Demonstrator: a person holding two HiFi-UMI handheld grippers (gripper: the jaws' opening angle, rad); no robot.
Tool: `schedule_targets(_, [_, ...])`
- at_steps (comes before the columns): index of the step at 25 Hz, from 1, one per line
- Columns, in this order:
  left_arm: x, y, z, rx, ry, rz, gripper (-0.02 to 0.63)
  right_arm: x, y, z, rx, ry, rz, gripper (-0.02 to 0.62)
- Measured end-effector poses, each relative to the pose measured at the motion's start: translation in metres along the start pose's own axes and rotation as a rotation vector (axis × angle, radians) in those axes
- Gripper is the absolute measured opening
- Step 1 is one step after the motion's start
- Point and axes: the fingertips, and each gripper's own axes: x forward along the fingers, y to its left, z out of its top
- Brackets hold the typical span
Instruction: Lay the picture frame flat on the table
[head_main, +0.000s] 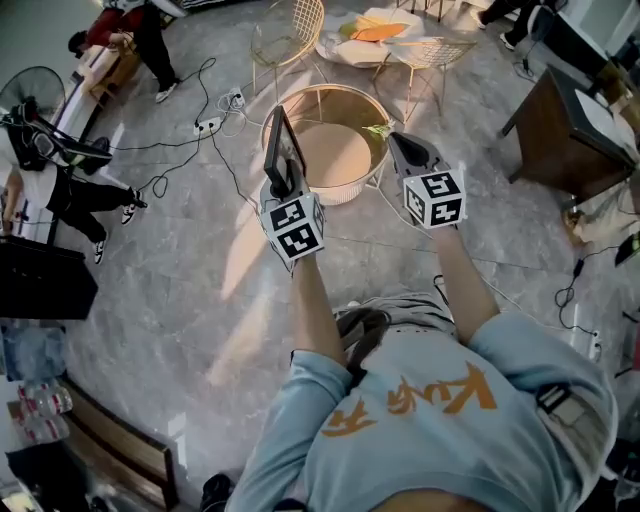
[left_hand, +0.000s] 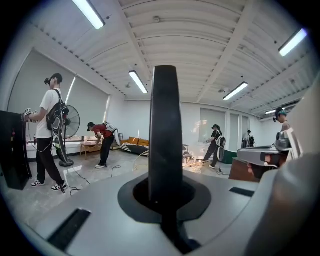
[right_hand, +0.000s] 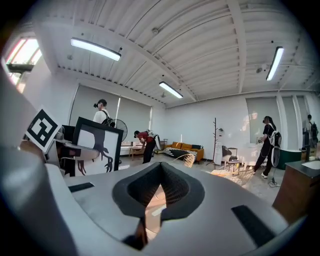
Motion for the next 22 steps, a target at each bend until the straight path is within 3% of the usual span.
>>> schedule_targets(11, [0.002,0.026,0.009,-0.059,-0.023,0.021,0.026,-0.001,0.001,0.004,-0.011,0.015,-0.008,-0.002])
schedule_targets(22, [0.03,0.029,0.002,-0.033,0.018,0.02,0.026,0.034,-0.008,-0.009,0.052,0.029,0.017,-0.002])
